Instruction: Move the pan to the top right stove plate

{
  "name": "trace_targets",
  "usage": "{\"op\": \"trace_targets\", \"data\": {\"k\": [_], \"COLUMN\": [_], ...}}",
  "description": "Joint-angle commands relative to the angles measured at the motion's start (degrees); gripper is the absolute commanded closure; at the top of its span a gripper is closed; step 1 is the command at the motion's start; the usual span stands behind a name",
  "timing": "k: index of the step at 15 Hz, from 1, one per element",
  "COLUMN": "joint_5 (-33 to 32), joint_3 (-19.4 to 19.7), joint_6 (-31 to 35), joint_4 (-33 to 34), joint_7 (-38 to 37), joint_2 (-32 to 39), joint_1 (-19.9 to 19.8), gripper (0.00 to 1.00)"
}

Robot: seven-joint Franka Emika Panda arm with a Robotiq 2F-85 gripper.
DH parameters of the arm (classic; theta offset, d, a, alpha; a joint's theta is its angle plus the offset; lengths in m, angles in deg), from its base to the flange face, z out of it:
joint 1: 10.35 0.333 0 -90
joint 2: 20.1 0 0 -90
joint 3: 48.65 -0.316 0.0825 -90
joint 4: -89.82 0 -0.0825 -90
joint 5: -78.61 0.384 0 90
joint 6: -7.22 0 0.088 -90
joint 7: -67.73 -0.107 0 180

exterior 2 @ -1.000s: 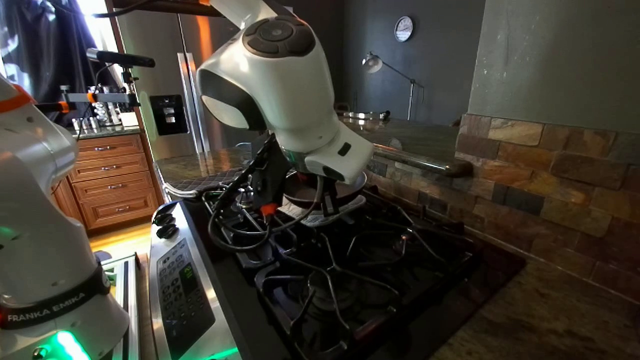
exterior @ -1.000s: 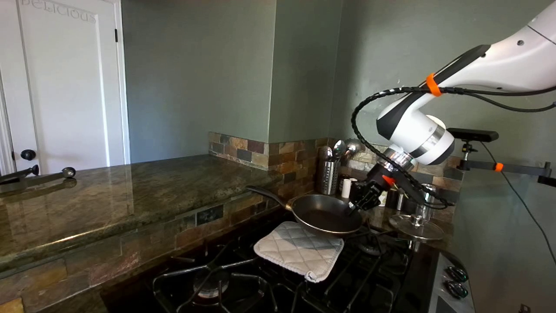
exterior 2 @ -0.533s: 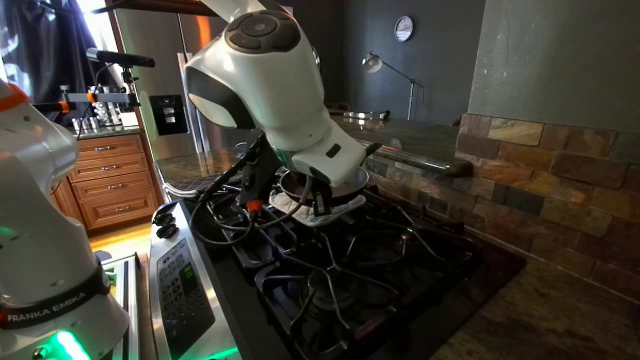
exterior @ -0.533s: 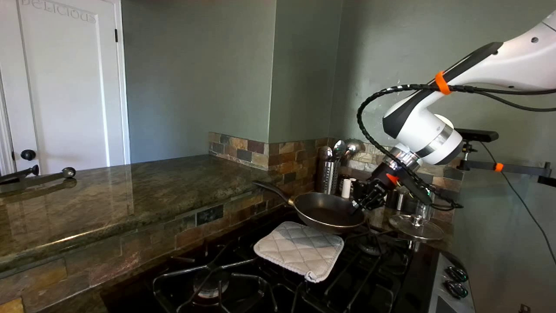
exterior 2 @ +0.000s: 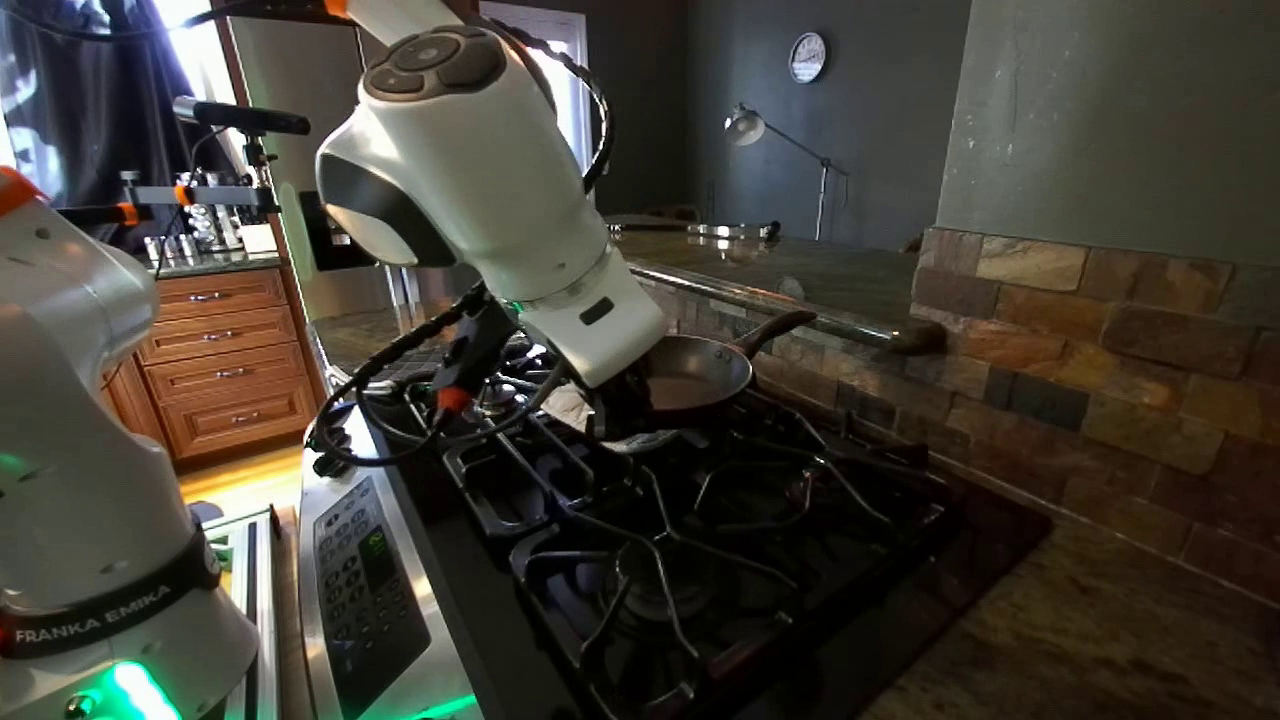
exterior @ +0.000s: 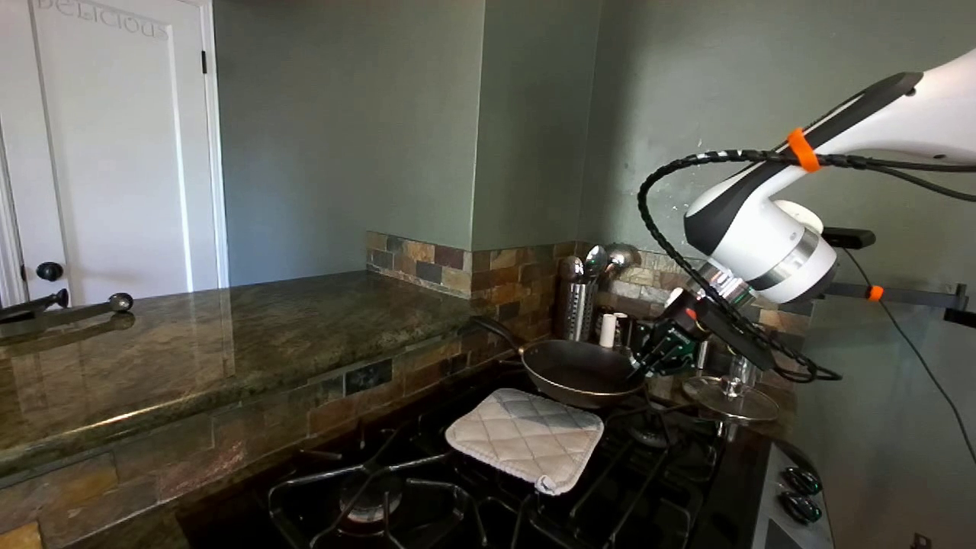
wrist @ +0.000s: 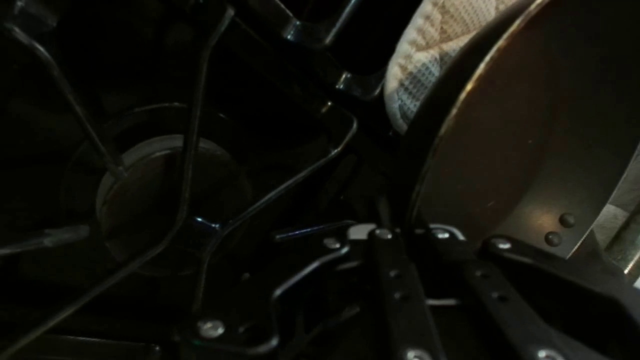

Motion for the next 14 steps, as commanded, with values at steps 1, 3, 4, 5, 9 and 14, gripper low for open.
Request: {"op": "trace_targets", "data": {"k": [1,3,4,5,9,14], "joint_5": [0.2,0.9,0.8,1.1,0.8,0.9], "joint_3": [-3.0,-3.9,-4.3,-4.7,-7.4,-11.7], "joint_6": [2.2,3.2,3.8,4.2,5.1,8.4], "joint_4": [0.1,0.3,0.3,0.4,0.4,0.4], "joint_7": [-5.5,-7.1,-8.0,-8.7,-15.3,-23.1], "joint_2": [-1.0,-1.1,-1.0,-0.9,-0.2,0.6], "joint_1": [-2.8,-3.7,-4.1,-4.4,-6.9,-11.0], "gripper": [0.98,0.98,0.98,0.98,0.98,0.98]}}
